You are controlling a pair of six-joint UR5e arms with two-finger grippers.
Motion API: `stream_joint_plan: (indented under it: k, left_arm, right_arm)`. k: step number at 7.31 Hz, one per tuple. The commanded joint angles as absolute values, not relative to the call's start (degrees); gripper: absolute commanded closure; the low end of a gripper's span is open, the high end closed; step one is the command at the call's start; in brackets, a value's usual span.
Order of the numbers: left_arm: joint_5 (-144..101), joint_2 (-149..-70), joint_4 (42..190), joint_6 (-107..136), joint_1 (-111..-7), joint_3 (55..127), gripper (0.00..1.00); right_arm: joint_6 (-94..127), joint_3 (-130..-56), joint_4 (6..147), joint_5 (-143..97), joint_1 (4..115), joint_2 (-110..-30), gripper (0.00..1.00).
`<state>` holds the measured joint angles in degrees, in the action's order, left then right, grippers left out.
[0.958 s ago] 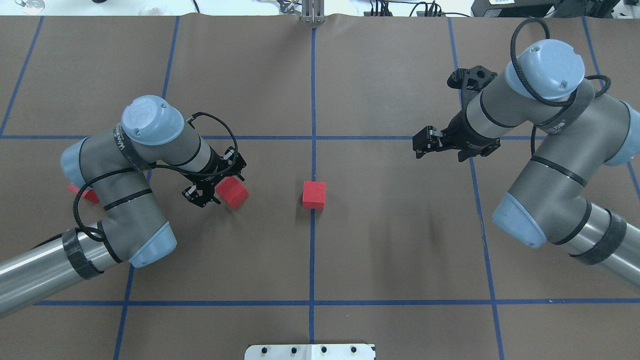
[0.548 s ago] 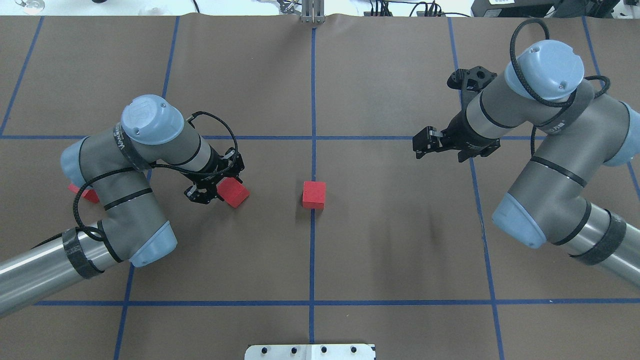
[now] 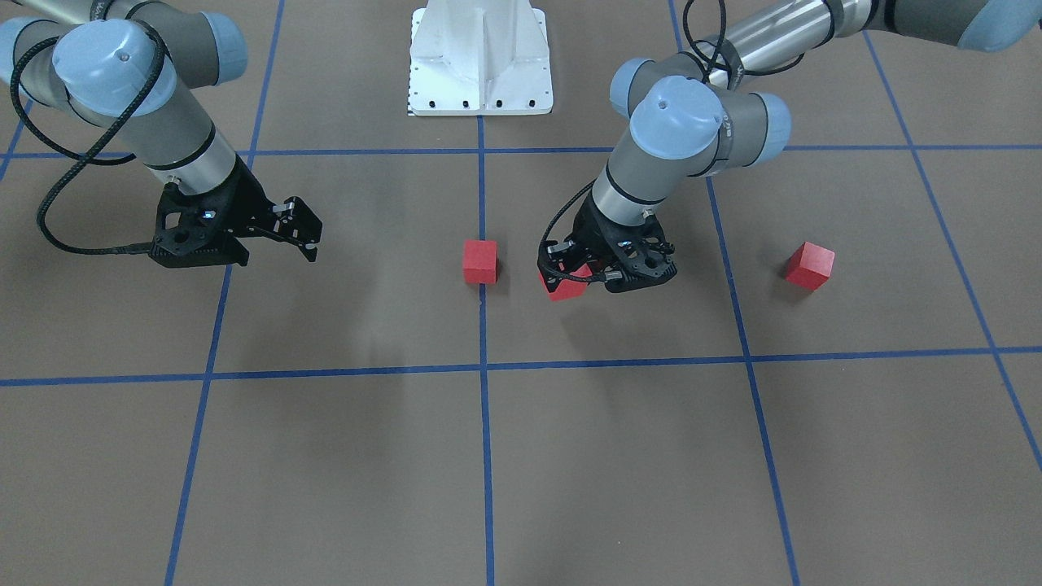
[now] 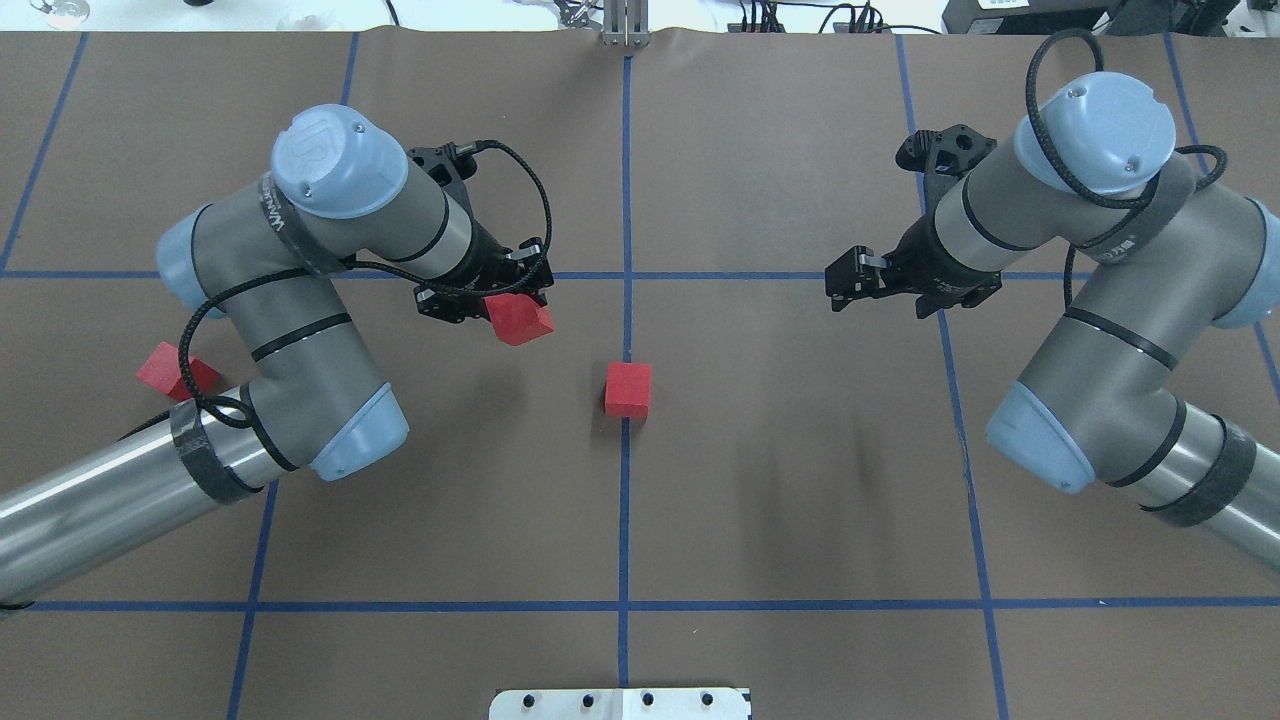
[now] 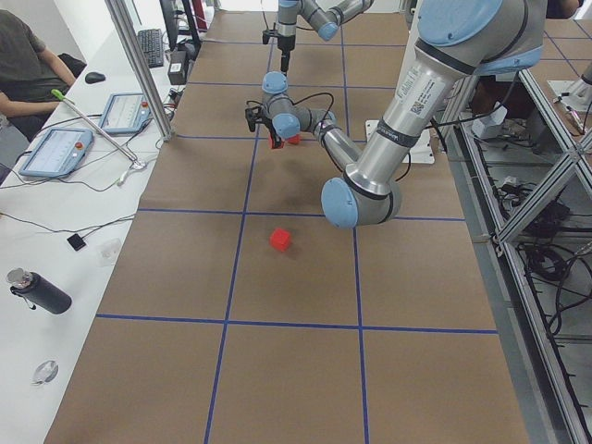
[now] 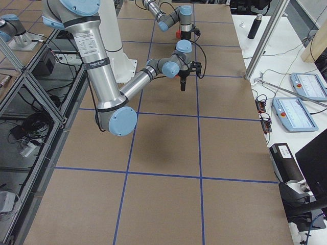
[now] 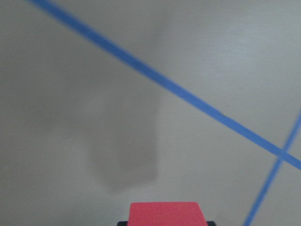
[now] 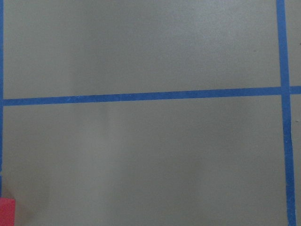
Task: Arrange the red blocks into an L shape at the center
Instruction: 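Carry the red cube with the left gripper beside the center cube, farther from the robot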
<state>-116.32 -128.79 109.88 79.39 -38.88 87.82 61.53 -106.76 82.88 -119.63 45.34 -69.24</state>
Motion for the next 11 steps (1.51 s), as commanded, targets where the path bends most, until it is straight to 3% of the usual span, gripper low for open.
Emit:
stream_joint_plan:
  k: [1, 3, 4, 11]
  left_arm:
    - [-115.93, -140.3, 107.33, 65.24, -39.02, 75.75, 1.0]
    - [-115.75, -148.42, 106.62, 59.87, -38.15, 63.77, 1.0]
    - [-115.84, -149.32, 106.09, 57.85, -37.71, 62.07, 1.0]
    - [-115.66, -151.17, 97.57, 60.47, -32.87, 61.96, 1.0]
  right_arm:
    - [61.52, -106.53, 82.88, -119.09, 45.53, -69.34, 0.0]
    - [61.44, -106.44, 82.88, -119.0, 45.53, -69.43, 0.0]
    - [61.44, -106.44, 82.88, -119.0, 45.53, -69.43, 0.0]
    - [61.61, -106.44, 82.88, -119.0, 45.35, -69.43, 0.0]
